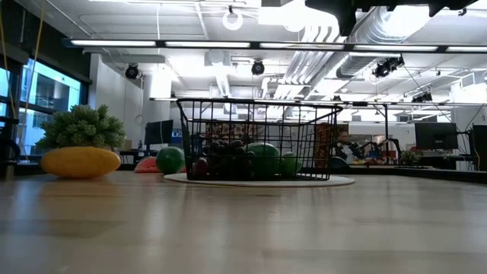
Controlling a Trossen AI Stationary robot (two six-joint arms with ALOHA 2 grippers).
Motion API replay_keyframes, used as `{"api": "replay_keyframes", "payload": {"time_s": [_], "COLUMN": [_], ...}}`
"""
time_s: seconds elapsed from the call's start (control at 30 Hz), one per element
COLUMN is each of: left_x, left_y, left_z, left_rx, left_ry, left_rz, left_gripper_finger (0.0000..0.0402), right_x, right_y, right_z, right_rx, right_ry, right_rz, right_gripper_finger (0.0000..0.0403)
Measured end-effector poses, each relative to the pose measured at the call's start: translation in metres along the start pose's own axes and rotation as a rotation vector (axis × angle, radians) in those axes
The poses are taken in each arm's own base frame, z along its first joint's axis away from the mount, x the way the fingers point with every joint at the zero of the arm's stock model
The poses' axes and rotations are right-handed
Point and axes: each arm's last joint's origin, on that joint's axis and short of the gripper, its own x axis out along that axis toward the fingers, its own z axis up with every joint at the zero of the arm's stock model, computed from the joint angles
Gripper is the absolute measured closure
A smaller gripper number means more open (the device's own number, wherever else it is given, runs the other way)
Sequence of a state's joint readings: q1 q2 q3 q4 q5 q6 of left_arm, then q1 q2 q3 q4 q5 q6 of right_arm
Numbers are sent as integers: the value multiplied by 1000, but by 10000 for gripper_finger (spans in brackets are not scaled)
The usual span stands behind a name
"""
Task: Build produce basket
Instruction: Put the bottom yellow mango into the black wire basket
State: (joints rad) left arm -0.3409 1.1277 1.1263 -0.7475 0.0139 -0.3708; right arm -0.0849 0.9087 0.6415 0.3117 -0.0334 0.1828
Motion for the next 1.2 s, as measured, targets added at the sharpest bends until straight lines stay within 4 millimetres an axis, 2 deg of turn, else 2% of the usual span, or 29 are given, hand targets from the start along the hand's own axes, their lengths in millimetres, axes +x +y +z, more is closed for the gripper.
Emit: {"api": "replay_keyframes", "payload": {"time_s": [0.23, 0.43, 0.6, 0.77, 0.93, 1.2], "left_x": [35, 61, 78, 74, 68, 87], "left_y": [-32, -37, -33, -15, -5, 5], "left_z": [-35, -64, -78, -103, -115, -143], "left_rx": [24, 61, 10, -5, 0, -50], "left_ry": [296, 569, 558, 553, 475, 515], "left_rz": [86, 271, 230, 299, 307, 237], "left_gripper_finger": [41, 41, 41, 41, 41, 41], "right_x": [0, 0, 0, 0, 0, 0], "right_y": [0, -1, -1, -1, -1, -1], "right_z": [-1, -4, -4, -5, -6, -8], "right_rx": [0, 1, 2, 27, 28, 29], "right_ry": [15, 38, 44, 50, 62, 79], "right_rz": [-3, -7, -8, -10, -12, -16], "right_gripper_finger": [158, 158, 158, 158, 158, 158]}}
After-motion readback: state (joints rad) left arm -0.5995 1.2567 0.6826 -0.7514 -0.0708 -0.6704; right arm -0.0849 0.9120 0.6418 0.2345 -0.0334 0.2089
